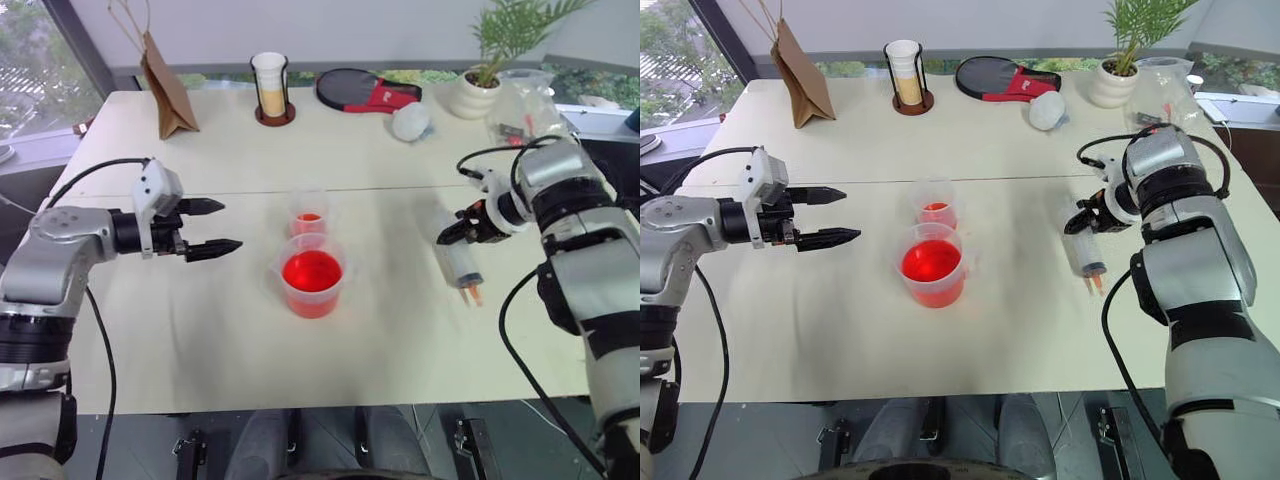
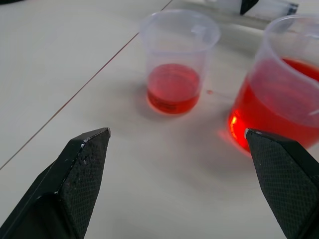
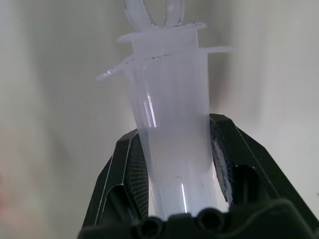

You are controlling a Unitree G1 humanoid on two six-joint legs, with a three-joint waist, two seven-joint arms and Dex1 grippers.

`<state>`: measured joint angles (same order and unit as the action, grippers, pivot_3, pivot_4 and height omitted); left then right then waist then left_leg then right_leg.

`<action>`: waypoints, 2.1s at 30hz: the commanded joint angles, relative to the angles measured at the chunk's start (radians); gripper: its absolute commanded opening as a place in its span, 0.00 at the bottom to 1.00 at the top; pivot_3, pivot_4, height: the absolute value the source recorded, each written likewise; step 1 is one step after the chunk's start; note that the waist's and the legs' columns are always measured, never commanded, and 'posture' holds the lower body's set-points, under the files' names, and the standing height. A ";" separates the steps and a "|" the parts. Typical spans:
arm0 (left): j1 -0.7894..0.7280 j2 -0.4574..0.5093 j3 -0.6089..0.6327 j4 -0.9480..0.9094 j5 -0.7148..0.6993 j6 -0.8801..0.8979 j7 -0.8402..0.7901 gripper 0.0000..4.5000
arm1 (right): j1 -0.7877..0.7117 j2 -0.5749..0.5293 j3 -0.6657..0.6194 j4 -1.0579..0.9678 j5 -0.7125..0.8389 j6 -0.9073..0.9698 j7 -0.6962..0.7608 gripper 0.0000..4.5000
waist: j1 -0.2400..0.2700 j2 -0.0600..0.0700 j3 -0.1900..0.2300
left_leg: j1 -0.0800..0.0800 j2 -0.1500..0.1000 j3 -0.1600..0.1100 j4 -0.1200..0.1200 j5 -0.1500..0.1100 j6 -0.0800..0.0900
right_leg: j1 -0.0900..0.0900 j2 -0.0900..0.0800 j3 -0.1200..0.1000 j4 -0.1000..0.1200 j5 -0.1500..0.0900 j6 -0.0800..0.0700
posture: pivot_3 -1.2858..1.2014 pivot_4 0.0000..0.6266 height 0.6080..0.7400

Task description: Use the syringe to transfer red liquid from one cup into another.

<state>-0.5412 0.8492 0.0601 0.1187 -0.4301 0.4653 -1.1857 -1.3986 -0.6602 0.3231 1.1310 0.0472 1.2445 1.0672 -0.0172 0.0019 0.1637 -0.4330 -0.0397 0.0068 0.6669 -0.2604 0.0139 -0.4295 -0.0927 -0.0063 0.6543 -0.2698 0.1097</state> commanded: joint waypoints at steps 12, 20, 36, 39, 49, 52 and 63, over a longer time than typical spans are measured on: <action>-0.338 -0.036 -0.078 0.310 0.116 -0.162 -0.129 1.00 | 0.320 0.201 -0.638 -1.238 0.581 -0.208 -0.185 0.32 | 0.004 -0.006 -0.001 | 0.000 0.001 -0.003 0.002 0.000 0.000 | 0.001 0.002 0.000 0.007 0.002 0.004 | 0.52 0.24 1.00; -0.468 -0.069 -0.086 0.391 0.131 -0.176 -0.183 1.00 | 0.537 0.459 -0.637 -1.536 0.832 -0.121 -0.436 0.32 | 0.005 -0.008 -0.002 | 0.000 0.000 -0.006 0.002 0.000 0.001 | 0.001 0.003 0.000 0.010 0.002 0.004 | 0.52 0.24 1.00; -0.559 -0.059 -0.031 0.135 -0.057 0.116 -0.268 1.00 | 0.846 0.361 -0.346 -1.506 0.649 -0.487 -0.324 0.32 | -0.004 -0.008 -0.002 | 0.002 0.002 -0.007 0.002 -0.001 0.002 | 0.002 0.006 0.001 0.010 0.002 0.004 | 0.52 0.24 1.00; -0.568 -0.088 -0.031 0.150 -0.051 0.088 -0.234 1.00 | 0.852 0.360 -0.326 -1.495 0.638 -0.512 -0.324 0.32 | 0.000 -0.008 -0.002 | 0.003 0.002 -0.007 0.002 -0.001 0.002 | 0.002 0.006 0.001 0.010 0.002 0.004 | 0.52 0.24 1.00; -0.600 -0.172 -0.035 0.209 -0.059 0.059 -0.232 1.00 | 0.860 0.356 -0.275 -1.476 0.603 -0.565 -0.328 0.32 | 0.001 -0.008 -0.001 | 0.004 0.001 -0.007 0.003 -0.001 0.002 | 0.004 0.005 0.001 0.009 0.002 0.004 | 0.52 0.24 1.00; -0.600 -0.195 -0.047 0.215 -0.050 0.042 -0.235 1.00 | 0.869 0.360 -0.264 -1.475 0.592 -0.575 -0.330 0.32 | 0.002 -0.008 -0.001 | 0.005 0.001 -0.007 0.003 -0.001 0.002 | 0.004 0.005 0.001 0.009 0.002 0.004 | 0.52 0.24 1.00; -0.572 -0.244 -0.094 0.218 -0.006 -0.021 -0.246 0.69 | 0.877 0.372 -0.250 -1.464 0.567 -0.598 -0.353 0.32 | 0.002 -0.008 -0.001 | 0.005 0.001 -0.007 0.003 -0.001 0.002 | 0.004 0.005 0.001 0.009 0.002 0.004 | 0.52 0.24 1.00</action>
<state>-1.1070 0.6032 -0.0310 0.3462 -0.4430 0.4682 -1.4278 -0.5169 -0.2963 0.0735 -0.3168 0.6097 0.6699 0.7168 -0.0152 -0.0066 0.1622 -0.4281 -0.0382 -0.0003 0.6698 -0.2613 0.0161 -0.4257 -0.0872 -0.0051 0.6636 -0.2679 0.1135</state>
